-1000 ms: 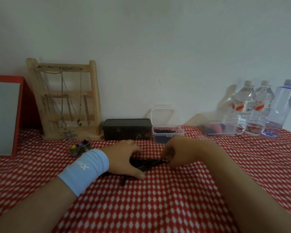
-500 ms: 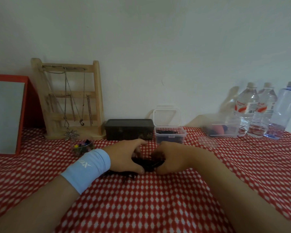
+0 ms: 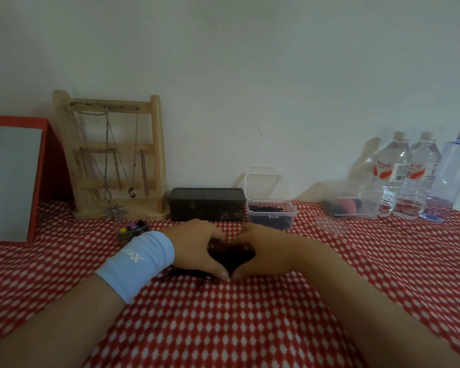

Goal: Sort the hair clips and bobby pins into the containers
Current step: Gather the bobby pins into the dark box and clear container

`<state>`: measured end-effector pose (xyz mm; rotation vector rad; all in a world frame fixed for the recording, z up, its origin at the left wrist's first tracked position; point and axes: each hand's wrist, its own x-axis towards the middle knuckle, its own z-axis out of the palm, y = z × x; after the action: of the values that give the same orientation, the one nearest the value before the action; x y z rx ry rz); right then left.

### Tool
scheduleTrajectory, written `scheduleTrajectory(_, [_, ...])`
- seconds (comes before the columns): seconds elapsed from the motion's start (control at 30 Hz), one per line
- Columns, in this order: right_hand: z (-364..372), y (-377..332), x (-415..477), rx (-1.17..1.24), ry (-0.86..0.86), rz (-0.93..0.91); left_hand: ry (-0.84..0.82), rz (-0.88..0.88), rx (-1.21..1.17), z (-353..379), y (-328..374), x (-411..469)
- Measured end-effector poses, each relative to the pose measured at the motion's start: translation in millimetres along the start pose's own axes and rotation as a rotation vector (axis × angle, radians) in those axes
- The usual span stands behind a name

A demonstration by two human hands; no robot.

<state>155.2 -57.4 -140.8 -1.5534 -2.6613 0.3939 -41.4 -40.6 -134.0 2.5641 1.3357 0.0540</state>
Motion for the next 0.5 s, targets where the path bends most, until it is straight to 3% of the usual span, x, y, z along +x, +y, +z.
scheduleTrajectory(0.2, [-1.2,0.4,2.4,-0.022,0.016,-0.028,-0.003,-0.042,0.091,-5.0,-2.1,-2.6])
scheduleTrajectory(0.5, [2.6,-4.3,4.7,-0.054,0.034,-0.068,0.077,-0.016,0.048,-6.5,-3.0,-2.5])
